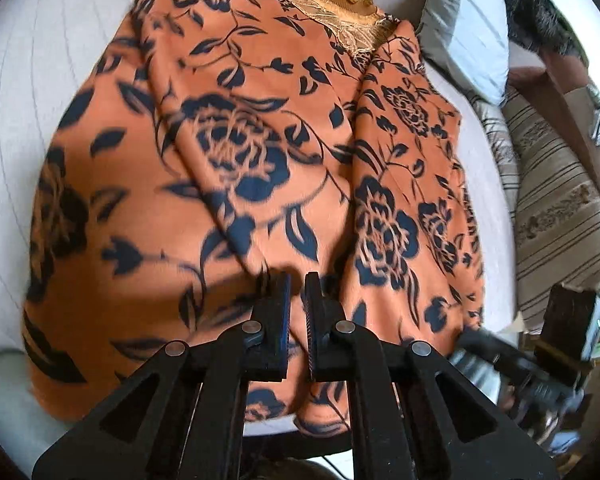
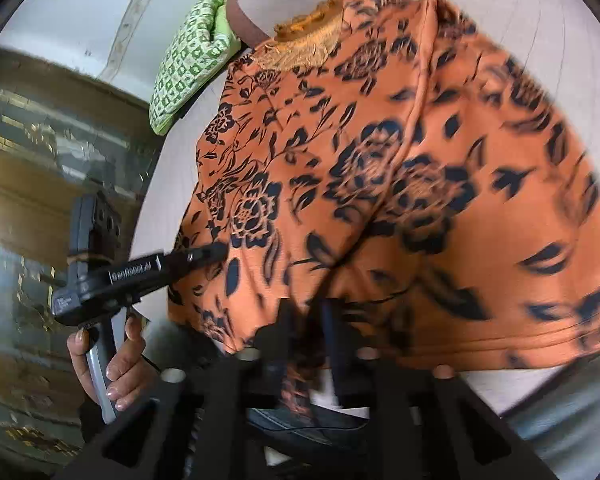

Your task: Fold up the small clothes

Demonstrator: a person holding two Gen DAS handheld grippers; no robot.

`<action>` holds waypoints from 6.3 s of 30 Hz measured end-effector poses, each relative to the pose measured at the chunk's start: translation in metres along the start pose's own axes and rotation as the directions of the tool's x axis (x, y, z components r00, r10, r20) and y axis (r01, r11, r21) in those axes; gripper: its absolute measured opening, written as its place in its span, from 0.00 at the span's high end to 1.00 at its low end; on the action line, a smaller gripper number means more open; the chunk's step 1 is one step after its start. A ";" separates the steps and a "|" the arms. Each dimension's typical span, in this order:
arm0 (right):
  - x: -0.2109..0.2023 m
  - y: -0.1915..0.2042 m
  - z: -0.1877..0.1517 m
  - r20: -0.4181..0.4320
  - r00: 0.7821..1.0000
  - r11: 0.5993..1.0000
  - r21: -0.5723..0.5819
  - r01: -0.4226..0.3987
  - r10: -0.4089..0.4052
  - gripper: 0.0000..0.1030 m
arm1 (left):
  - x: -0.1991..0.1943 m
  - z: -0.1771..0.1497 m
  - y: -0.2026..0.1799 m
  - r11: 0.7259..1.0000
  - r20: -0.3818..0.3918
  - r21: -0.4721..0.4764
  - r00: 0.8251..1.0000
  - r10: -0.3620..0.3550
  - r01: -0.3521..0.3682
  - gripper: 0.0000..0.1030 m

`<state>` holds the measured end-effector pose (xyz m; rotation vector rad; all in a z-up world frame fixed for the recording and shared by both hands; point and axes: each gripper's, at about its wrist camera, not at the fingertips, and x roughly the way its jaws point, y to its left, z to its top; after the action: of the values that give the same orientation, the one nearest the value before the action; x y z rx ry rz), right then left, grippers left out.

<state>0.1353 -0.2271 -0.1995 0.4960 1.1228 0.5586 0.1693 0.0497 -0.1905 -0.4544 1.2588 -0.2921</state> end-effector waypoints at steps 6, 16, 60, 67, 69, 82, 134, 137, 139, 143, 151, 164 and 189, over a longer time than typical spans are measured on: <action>-0.030 -0.033 0.061 0.127 0.991 0.997 0.072 0.032 -0.041 0.64 | -0.013 0.007 -0.035 0.996 0.063 0.088 0.998 0.006 -0.012 0.96; -0.009 -0.080 0.209 0.206 0.909 0.919 -0.084 0.385 -0.362 0.64 | -0.002 0.126 -0.099 0.989 0.120 0.142 0.991 -0.057 0.040 0.37; -0.035 -0.164 0.218 0.319 0.934 0.982 -0.034 0.184 -0.164 0.54 | 0.200 0.335 -0.216 0.997 -0.054 0.041 0.996 0.068 -0.066 0.92; -0.010 -0.150 0.229 0.273 0.920 0.946 -0.084 0.312 -0.280 0.72 | 0.203 0.336 -0.206 0.999 -0.065 0.010 0.997 0.048 -0.048 0.92; -0.012 -0.149 0.234 0.278 0.927 0.959 -0.054 0.278 -0.253 0.92 | 0.199 0.337 -0.210 0.999 -0.048 0.013 0.998 0.032 -0.031 0.92; -0.023 -0.199 0.229 0.308 0.941 0.988 0.110 0.113 -0.142 0.92 | 0.150 0.305 -0.208 0.990 0.051 0.101 0.994 0.092 -0.097 0.90; -0.202 0.126 -0.001 0.487 0.868 0.982 -0.090 0.165 -0.101 0.51 | -0.179 -0.073 -0.157 0.854 0.640 0.096 0.689 0.340 -0.511 0.36; -0.184 0.114 0.030 0.463 0.880 0.983 -0.082 0.163 -0.107 0.51 | -0.162 -0.036 -0.141 0.880 0.586 0.072 0.734 0.344 -0.469 0.36; -0.168 0.102 0.055 0.443 0.889 0.983 -0.076 0.166 -0.116 0.51 | -0.146 -0.006 -0.130 0.889 0.557 0.067 0.756 0.343 -0.452 0.36; -0.129 0.068 0.116 0.388 0.910 0.982 -0.053 0.182 -0.148 0.51 | -0.110 0.063 -0.105 0.889 0.493 0.053 0.786 0.373 -0.455 0.36; -0.050 -0.013 0.265 0.259 0.936 0.970 0.019 0.242 -0.239 0.51 | -0.035 0.215 -0.044 0.878 0.374 0.008 0.816 0.442 -0.479 0.36; 0.074 -0.077 0.383 0.145 0.914 0.925 0.046 0.377 -0.380 0.57 | 0.039 0.350 0.026 0.856 0.299 -0.035 0.812 0.501 -0.516 0.36; -0.112 -0.053 0.182 0.294 0.915 0.961 0.075 0.265 -0.275 0.91 | -0.139 0.115 0.014 0.959 0.473 -0.023 0.842 0.260 -0.283 0.92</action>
<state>0.2767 -0.3555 -0.0904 0.4295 0.8883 0.2117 0.2386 0.1446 -0.0529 -0.2754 0.8168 0.0360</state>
